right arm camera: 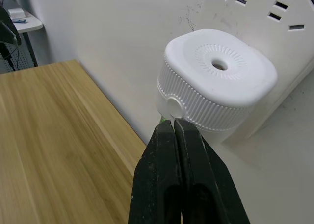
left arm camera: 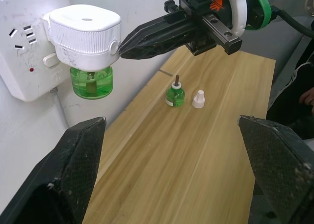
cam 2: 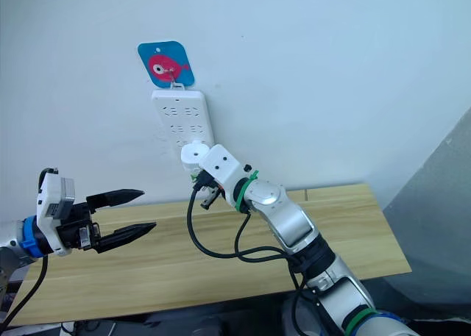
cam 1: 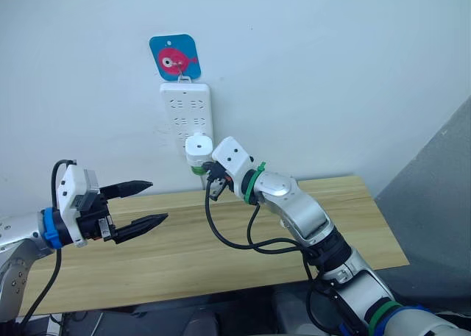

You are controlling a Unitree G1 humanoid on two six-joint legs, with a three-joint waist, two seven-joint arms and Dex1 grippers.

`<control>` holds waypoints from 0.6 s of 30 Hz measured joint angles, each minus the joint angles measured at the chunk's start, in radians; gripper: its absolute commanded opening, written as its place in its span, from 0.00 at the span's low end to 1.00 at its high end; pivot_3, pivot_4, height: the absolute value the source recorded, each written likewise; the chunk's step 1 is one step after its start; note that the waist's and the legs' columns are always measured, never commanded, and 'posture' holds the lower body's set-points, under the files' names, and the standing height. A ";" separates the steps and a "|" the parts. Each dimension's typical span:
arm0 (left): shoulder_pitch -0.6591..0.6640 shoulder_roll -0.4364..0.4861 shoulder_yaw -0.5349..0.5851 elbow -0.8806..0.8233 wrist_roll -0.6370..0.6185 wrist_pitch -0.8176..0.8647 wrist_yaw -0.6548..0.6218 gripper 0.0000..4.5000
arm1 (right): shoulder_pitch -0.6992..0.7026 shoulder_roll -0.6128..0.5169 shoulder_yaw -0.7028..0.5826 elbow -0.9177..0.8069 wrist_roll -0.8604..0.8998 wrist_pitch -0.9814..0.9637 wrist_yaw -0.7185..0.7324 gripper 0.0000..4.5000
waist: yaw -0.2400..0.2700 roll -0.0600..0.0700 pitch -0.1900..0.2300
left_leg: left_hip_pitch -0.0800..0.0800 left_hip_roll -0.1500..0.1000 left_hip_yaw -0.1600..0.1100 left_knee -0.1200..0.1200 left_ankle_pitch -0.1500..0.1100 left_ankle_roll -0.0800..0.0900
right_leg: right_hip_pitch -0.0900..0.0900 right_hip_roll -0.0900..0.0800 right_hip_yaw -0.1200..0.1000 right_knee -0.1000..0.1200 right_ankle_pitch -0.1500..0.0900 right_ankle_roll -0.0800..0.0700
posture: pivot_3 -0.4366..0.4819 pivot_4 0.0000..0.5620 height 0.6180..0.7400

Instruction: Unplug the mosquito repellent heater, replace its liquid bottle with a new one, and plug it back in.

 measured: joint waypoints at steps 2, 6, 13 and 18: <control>-0.003 0.000 -0.007 0.000 0.000 0.001 0.000 1.00 | 0.000 0.001 -0.001 -0.007 0.000 0.006 0.000 0.01 | 0.000 0.000 0.000 | 0.000 0.000 0.000 0.000 0.000 0.000 | 0.000 0.000 0.000 0.000 0.000 0.000 | 0.40 0.13 0.90; -0.015 0.000 -0.008 0.000 0.000 0.006 0.002 1.00 | 0.000 0.004 -0.002 -0.009 0.002 0.016 0.006 0.01 | 0.000 0.000 0.000 | 0.000 0.000 0.000 0.000 0.000 0.000 | 0.000 0.000 0.000 0.000 0.000 0.000 | 0.40 0.13 0.90; -0.025 0.000 -0.016 -0.001 0.000 0.013 0.009 1.00 | 0.000 0.005 -0.001 -0.025 0.011 0.043 0.033 0.01 | 0.000 0.000 0.000 | 0.000 0.000 0.000 0.000 0.000 0.000 | 0.000 0.000 0.000 0.000 0.000 0.000 | 0.41 0.14 0.90; -0.034 0.001 -0.018 -0.002 0.000 0.025 0.020 1.00 | 0.000 0.022 -0.007 -0.026 0.011 0.032 0.013 0.01 | 0.000 0.000 0.000 | 0.000 0.000 0.000 0.000 0.000 0.000 | 0.000 0.000 0.000 0.000 0.000 0.000 | 0.41 0.14 0.90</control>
